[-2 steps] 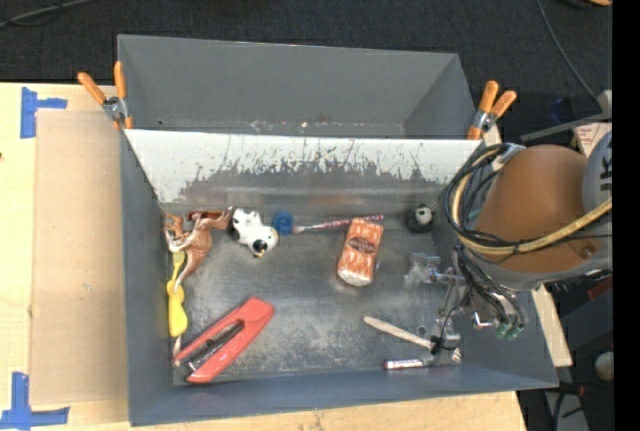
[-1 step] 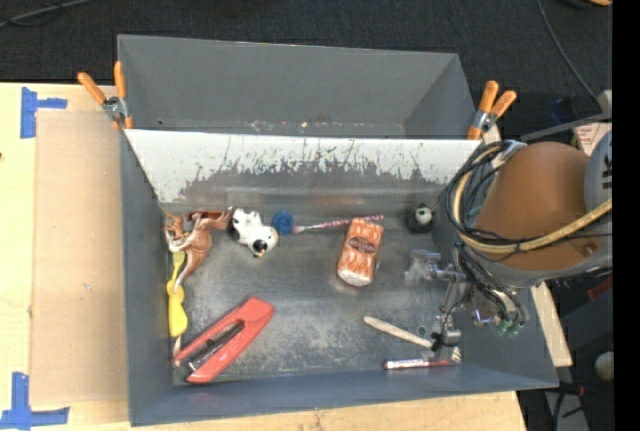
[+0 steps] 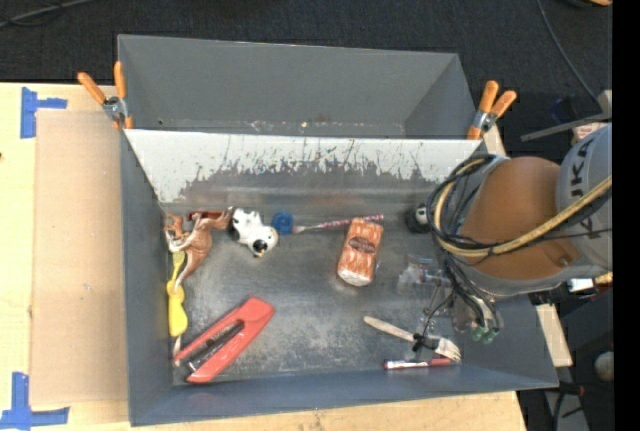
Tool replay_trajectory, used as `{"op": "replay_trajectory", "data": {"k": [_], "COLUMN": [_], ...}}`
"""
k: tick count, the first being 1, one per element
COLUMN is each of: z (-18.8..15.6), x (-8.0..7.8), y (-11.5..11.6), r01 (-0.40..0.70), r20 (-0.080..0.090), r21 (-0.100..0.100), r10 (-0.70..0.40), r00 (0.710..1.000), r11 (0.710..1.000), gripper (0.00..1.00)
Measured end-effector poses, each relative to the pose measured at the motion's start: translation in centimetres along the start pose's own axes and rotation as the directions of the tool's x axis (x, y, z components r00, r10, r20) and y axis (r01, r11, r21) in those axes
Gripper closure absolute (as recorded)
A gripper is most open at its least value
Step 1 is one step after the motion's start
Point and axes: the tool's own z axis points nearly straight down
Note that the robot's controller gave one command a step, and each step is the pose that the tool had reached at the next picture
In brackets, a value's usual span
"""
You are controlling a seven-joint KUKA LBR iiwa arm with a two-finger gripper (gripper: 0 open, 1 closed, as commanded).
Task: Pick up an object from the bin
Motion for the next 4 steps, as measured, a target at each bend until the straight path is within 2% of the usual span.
{"op": "replay_trajectory", "data": {"k": [1,2,3,4], "z": [4.75,4.66,4.69,4.66], "x": [-0.8,-0.39,-0.75,-0.57], "y": [0.3,0.73,0.44,0.55], "r01": [0.005,-0.18,-0.048,-0.112], "r20": [-0.008,-0.012,-0.007,-0.011], "r21": [0.0,0.0,-0.001,0.0], "r10": [-0.005,0.18,0.048,0.112], "r00": [1.0,0.984,0.999,0.994], "r11": [1.0,0.984,0.999,0.994], "gripper": [0.0,0.0,0.0,1.0]}}
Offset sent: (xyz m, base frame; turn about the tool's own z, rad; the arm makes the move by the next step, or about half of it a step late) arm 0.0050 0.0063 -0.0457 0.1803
